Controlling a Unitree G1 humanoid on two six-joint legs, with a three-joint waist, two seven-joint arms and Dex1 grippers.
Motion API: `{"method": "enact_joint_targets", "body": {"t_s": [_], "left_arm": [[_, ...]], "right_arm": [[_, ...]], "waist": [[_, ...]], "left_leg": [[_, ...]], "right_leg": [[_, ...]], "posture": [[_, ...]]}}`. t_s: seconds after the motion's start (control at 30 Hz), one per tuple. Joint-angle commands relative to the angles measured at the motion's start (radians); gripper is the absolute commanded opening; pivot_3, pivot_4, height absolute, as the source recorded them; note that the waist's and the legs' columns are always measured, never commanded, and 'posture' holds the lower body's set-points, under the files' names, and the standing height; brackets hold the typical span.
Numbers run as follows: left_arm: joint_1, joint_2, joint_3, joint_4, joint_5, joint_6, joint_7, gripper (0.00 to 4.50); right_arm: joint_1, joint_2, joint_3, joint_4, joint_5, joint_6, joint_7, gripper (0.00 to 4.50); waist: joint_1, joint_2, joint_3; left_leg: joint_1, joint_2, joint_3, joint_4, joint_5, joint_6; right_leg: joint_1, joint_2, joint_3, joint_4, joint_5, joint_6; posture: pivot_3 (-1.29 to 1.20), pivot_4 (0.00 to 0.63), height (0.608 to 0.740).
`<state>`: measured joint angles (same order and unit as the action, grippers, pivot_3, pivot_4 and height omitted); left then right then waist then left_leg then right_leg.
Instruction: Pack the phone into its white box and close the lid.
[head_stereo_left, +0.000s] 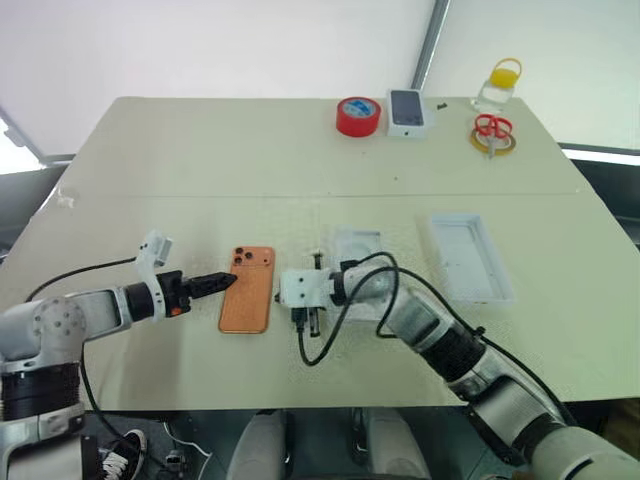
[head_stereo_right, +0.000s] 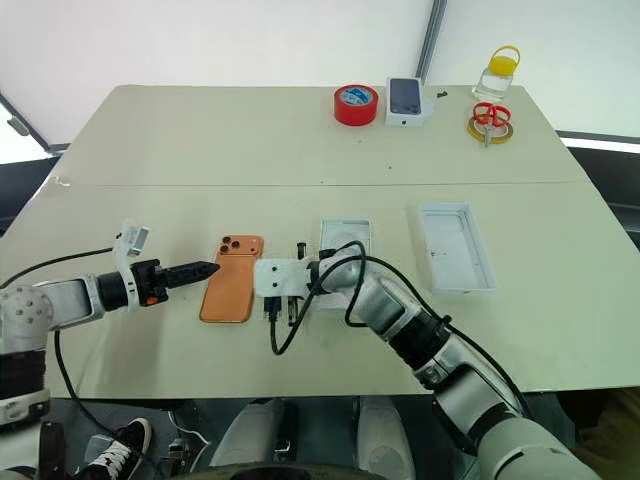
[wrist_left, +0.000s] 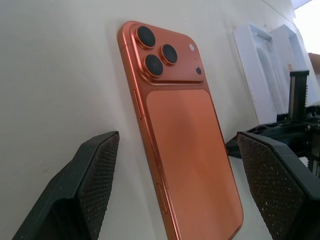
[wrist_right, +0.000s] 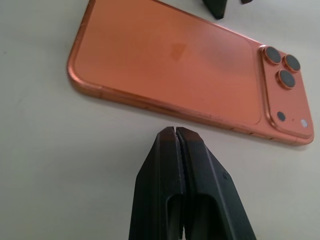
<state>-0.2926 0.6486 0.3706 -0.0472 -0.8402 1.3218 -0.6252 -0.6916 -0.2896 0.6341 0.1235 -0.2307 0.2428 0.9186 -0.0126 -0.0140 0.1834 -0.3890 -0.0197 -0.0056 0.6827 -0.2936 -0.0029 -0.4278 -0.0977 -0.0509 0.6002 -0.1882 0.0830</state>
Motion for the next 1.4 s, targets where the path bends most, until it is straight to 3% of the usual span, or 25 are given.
{"method": "enact_joint_targets", "body": {"t_s": [0.03, 0.27, 0.37, 0.5, 0.9, 1.0, 1.1, 1.4], "left_arm": [[0.023, -0.02, -0.04, 0.001, 0.008, 0.041, 0.029, 3.96], [-0.008, -0.106, -0.076, 0.033, 0.007, 0.08, 0.077, 3.96], [-0.025, -0.161, -0.066, 0.041, -0.011, 0.117, 0.099, 3.96], [-0.053, -0.213, -0.056, 0.037, -0.033, 0.16, 0.11, 3.96], [-0.136, -0.192, 0.059, 0.127, -0.032, 0.205, 0.116, 3.96], [-0.127, -0.183, 0.056, 0.138, -0.034, 0.212, 0.104, 3.07], [-0.125, -0.183, 0.058, 0.132, -0.041, 0.22, 0.1, 1.66], [-0.119, -0.214, 0.102, 0.139, -0.051, 0.252, 0.109, 1.66]], "right_arm": [[-0.038, 0.017, 0.013, 0.043, -0.027, -0.013, 0.013, 0.05], [-0.088, 0.074, 0.015, 0.178, -0.084, -0.08, -0.05, 0.05], [-0.085, 0.081, 0.007, 0.19, -0.091, -0.094, -0.05, 0.05], [-0.074, 0.076, -0.004, 0.175, -0.091, -0.094, -0.043, 0.05], [-0.065, 0.06, -0.022, 0.179, -0.091, -0.092, -0.057, 0.05], [-0.064, 0.065, -0.031, 0.184, -0.081, -0.088, -0.061, 0.0], [-0.06, 0.076, -0.05, 0.161, -0.062, -0.063, -0.057, 0.0], [-0.055, 0.07, -0.051, 0.155, -0.067, -0.059, -0.058, 0.0]], "waist": [[0.001, 0.0, -0.001], [0.003, 0.005, -0.008], [0.006, 0.007, -0.009], [0.009, 0.009, -0.01], [0.001, 0.008, -0.01], [-0.003, 0.008, -0.009], [-0.003, 0.007, -0.008], [-0.003, 0.007, -0.008]], "left_leg": [[0.0, 0.0, 0.0, 0.0, 0.0, 0.0], [0.005, -0.001, 0.0, -0.001, 0.0, 0.0], [0.016, -0.001, 0.0, -0.004, 0.0, 0.0], [0.018, -0.001, -0.001, -0.004, -0.001, 0.001], [0.016, -0.001, -0.001, -0.004, -0.001, 0.0], [0.016, -0.001, -0.001, -0.005, -0.001, 0.0], [0.014, -0.001, -0.001, -0.005, -0.001, 0.0], [0.013, -0.001, -0.001, -0.006, -0.001, 0.0]], "right_leg": [[0.0, 0.0, 0.0, 0.0, 0.0, 0.0], [0.005, 0.0, 0.0, 0.0, 0.0, 0.0], [0.016, 0.0, 0.0, -0.003, -0.001, -0.001], [0.019, -0.001, -0.001, -0.004, -0.002, -0.002], [0.017, -0.001, -0.001, -0.003, -0.001, 0.0], [0.015, -0.001, -0.001, -0.003, -0.001, 0.0], [0.014, -0.001, -0.001, -0.003, -0.001, 0.0], [0.013, -0.001, -0.001, -0.004, -0.001, 0.0]], "posture": [[0.0, 0.15, 0.74], [0.0, 0.15, 0.74], [0.0, 0.15, 0.74], [0.0, 0.15, 0.74], [0.0, 0.15, 0.74], [0.0, 0.15, 0.74], [0.0, 0.15, 0.74], [0.0, 0.15, 0.74]]}}
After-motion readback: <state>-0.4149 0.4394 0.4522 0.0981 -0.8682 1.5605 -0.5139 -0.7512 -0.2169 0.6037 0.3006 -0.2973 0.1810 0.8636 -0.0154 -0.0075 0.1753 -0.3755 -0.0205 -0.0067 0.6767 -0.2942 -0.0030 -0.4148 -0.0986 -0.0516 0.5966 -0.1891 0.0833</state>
